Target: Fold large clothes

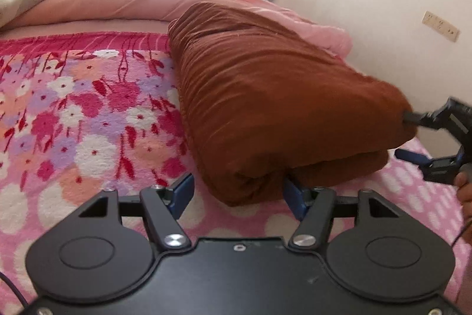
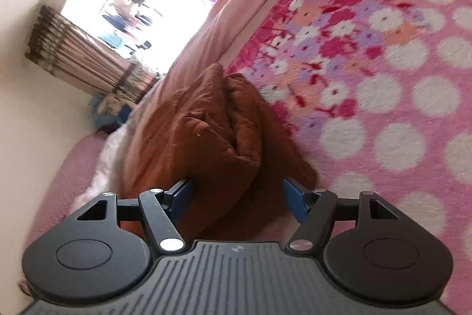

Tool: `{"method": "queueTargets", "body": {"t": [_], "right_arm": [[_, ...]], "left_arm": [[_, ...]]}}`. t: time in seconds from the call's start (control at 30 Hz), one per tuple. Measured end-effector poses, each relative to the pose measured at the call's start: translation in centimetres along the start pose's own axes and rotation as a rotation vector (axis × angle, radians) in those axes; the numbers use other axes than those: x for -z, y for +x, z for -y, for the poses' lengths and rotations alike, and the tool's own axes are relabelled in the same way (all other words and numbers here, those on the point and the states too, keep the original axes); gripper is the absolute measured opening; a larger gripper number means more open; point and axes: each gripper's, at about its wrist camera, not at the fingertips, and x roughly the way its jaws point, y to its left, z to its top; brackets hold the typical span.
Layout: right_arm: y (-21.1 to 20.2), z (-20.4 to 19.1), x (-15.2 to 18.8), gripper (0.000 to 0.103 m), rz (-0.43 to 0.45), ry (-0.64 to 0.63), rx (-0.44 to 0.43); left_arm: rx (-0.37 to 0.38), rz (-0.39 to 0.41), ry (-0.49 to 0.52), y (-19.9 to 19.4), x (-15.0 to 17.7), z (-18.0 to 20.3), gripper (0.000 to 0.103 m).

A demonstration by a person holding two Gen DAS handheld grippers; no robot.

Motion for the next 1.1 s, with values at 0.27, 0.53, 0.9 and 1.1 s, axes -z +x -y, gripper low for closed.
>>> {"method": "queueTargets", "body": {"t": [0.27,0.53,0.9,1.1], "right_arm": [[-0.4,-1.8,-0.8,0.027,0.045,-0.038,0.022],[0.4,0.4,-0.8,0.021,0.038,-0.068,0.1],[-0.6,0.7,-0.4,0.041,0.07,-0.097,0.084],[-4.3,-5.4,-0.3,0.055,0.204,-0.331,0.145]], "left_arm": [[-0.031,0.024,-0.047,-0.9,-1.2,-0.5,0.031],[-0.015,-0.04,-0.076,0.7,-0.4,-2.0,0.03],[0.022,-0.075,-0.009,-3.4,-0.5,-2.0,0.035],[0.059,0.058,-0.011,-7.6,-3.6,-1.9,0.038]]}}
